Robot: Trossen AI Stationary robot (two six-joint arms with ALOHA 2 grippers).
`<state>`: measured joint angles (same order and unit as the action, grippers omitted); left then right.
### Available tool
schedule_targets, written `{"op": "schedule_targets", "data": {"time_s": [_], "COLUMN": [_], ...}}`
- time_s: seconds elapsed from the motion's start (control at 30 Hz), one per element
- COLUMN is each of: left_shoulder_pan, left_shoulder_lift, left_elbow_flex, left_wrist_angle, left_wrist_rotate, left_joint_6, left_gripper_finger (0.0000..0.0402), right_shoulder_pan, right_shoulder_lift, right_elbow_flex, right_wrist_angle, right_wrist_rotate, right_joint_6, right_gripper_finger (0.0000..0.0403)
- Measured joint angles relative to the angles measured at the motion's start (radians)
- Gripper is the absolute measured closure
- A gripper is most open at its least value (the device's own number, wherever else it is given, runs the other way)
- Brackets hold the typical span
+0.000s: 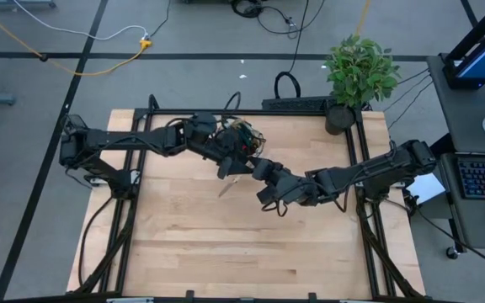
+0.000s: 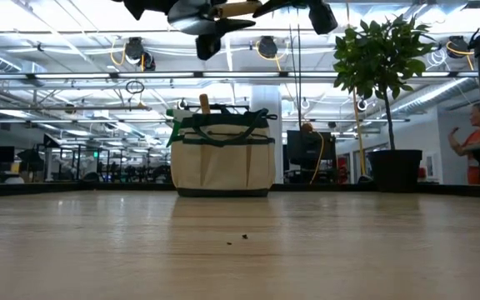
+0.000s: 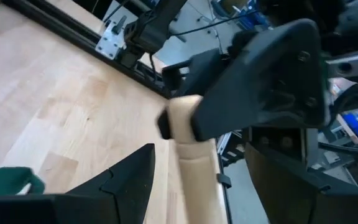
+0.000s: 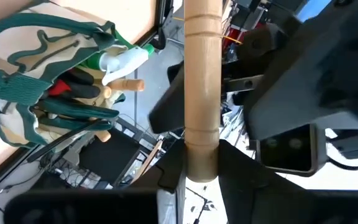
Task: Pick & Place Garden tools in Gardening bag
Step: Put the brown trowel into the gardening bag
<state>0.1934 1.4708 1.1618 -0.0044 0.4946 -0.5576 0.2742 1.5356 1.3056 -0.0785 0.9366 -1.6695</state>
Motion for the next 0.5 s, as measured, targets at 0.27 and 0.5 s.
{"op": "schedule_targets", "data": {"time_s": [0.27, 0.5], "left_shoulder_pan": [-0.012, -0.007], "left_shoulder_lift": [0.040, 0.066], "left_elbow_flex": [0.005, 0.011], "left_wrist_angle": [0.022, 0.084], "left_wrist_rotate": [0.007, 0.063], "left_joint_6": [-0.002, -0.060], "left_gripper_finger": [0.0168, 0.0306], "right_shoulder_pan": [-0.002, -0.002], "right_shoulder_lift": [0.000, 0.000], "right_elbow_flex": [0.000, 0.000], "right_wrist_angle": [0.009, 0.010], "right_wrist_rotate": [0.000, 0.001], "right_joint_6": [0.000, 0.007], "right_gripper_finger": [0.0344, 0.0344]}}
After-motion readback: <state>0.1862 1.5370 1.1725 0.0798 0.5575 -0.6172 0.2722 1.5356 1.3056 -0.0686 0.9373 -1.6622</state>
